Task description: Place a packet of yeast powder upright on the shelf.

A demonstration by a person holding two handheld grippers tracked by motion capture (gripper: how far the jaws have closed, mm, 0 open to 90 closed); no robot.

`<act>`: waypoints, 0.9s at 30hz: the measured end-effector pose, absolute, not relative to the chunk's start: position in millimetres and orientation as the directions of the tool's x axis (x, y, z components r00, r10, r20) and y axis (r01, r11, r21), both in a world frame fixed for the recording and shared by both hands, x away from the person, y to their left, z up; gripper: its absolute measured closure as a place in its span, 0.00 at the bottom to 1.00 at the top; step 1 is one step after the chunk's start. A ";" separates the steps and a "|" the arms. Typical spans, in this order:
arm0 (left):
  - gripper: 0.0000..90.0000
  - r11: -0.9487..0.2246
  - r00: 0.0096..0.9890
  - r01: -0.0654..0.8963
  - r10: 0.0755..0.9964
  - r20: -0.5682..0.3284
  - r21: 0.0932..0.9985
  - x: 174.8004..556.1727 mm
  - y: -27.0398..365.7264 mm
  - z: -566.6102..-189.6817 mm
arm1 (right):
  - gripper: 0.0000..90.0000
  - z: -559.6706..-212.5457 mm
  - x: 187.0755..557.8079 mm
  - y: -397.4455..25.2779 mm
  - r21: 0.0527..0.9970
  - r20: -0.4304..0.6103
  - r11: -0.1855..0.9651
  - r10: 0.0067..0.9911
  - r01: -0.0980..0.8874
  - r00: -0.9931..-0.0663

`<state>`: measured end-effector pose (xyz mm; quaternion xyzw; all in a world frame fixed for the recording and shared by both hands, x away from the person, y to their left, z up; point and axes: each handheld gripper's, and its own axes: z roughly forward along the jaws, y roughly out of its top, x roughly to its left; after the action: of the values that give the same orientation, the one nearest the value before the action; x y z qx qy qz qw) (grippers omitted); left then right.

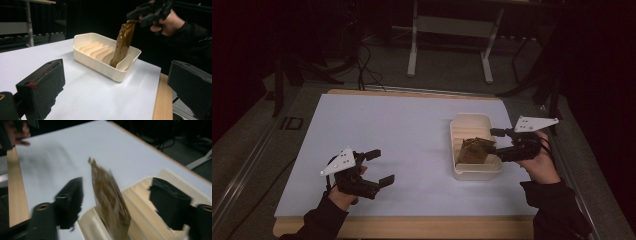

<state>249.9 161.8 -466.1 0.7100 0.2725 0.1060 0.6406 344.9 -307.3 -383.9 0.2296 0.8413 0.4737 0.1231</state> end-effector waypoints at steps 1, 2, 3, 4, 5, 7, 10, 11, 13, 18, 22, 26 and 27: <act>0.02 -0.031 0.829 0.251 0.523 -0.199 0.967 249.9 161.8 -466.1 | 0.26 -383.9 344.9 -307.3 0.854 0.010 0.446 0.503 0.270 -0.864; 0.02 -0.031 0.829 0.244 0.526 -0.192 0.969 249.8 162.4 -465.4 | 0.23 -381.0 343.3 -305.5 0.859 0.004 0.441 0.505 0.262 -0.863; 0.02 -0.027 0.827 0.246 0.527 -0.195 0.969 249.3 162.6 -465.0 | 0.18 -376.4 340.9 -301.9 0.864 -0.007 0.433 0.518 0.256 -0.855; 0.02 -0.025 0.827 0.245 0.527 -0.196 0.969 249.0 163.0 -464.4 | 0.15 -374.6 339.6 -300.4 0.868 -0.007 0.427 0.518 0.252 -0.855; 0.02 -0.024 0.826 0.244 0.529 -0.195 0.969 248.6 163.5 -463.9 | 0.14 -372.5 337.8 -298.4 0.875 -0.016 0.420 0.523 0.242 -0.852; 0.02 -0.023 0.825 0.244 0.531 -0.195 0.969 247.8 164.6 -463.5 | 0.11 -368.8 334.2 -294.8 0.890 -0.032 0.404 0.519 0.212 -0.854; 0.02 -0.021 0.822 0.249 0.533 -0.200 0.968 245.4 166.2 -465.0 | 0.10 -363.8 328.5 -288.3 0.900 -0.039 0.390 0.518 0.195 -0.854; 0.02 -0.027 0.823 0.250 0.533 -0.198 0.968 244.5 166.6 -466.2 | 0.10 -362.7 326.6 -285.6 0.901 -0.044 0.390 0.518 0.189 -0.854; 0.02 -0.040 0.822 0.251 0.536 -0.191 0.967 242.4 166.9 -467.9 | 0.10 -361.6 323.7 -279.4 0.898 -0.046 0.393 0.529 0.196 -0.848; 0.02 -0.044 0.821 0.239 0.543 -0.178 0.970 239.2 169.2 -467.1 | 0.10 -360.3 317.4 -265.8 0.899 -0.028 0.388 0.514 0.203 -0.858; 0.02 -0.041 0.815 0.242 0.550 -0.181 0.969 238.3 171.0 -467.9 | 0.10 -363.4 309.1 -253.4 0.900 -0.043 0.396 0.500 0.184 -0.865; 0.02 -0.039 0.815 0.241 0.550 -0.180 0.970 238.5 170.9 -468.4 | 0.10 -366.7 303.9 -245.5 0.896 -0.039 0.405 0.483 0.184 -0.875; 0.02 -0.039 0.816 0.241 0.550 -0.181 0.970 238.4 170.8 -468.4 | 0.11 -370.0 298.4 -240.1 0.900 -0.039 0.401 0.467 0.173 -0.883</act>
<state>238.4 170.8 -468.4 0.7105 0.2782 0.1215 0.6348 298.4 -240.1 -370.0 0.1941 0.8245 0.5117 0.1441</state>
